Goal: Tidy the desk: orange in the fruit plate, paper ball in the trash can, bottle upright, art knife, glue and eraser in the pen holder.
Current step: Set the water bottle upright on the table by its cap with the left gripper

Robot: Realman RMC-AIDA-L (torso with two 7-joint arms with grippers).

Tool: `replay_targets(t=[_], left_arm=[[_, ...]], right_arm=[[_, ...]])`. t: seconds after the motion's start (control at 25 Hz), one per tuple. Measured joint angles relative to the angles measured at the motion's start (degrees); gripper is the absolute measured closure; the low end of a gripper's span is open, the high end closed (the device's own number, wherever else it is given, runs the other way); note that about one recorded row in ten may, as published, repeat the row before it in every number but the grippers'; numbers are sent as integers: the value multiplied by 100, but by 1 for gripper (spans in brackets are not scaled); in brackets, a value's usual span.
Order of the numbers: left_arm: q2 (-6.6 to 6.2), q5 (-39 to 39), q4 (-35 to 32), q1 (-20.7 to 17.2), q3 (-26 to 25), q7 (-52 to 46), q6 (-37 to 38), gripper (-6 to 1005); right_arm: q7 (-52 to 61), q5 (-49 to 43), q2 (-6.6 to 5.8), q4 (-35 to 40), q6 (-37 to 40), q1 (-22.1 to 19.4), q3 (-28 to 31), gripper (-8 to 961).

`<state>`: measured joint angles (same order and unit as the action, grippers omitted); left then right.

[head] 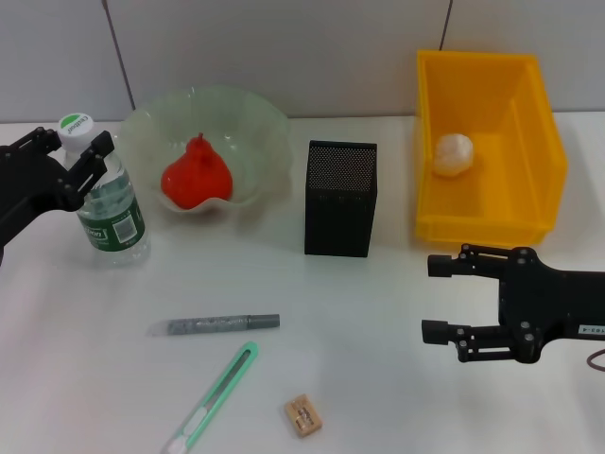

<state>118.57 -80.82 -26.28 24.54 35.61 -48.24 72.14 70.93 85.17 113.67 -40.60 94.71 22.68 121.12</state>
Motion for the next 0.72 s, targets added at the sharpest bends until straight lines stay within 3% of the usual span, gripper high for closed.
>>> replay_targets(t=[0.72], left_arm=[[-1, 22, 149, 28, 8, 226, -131, 482]], right_arm=[[0, -117, -3, 9, -147, -17, 0, 150]])
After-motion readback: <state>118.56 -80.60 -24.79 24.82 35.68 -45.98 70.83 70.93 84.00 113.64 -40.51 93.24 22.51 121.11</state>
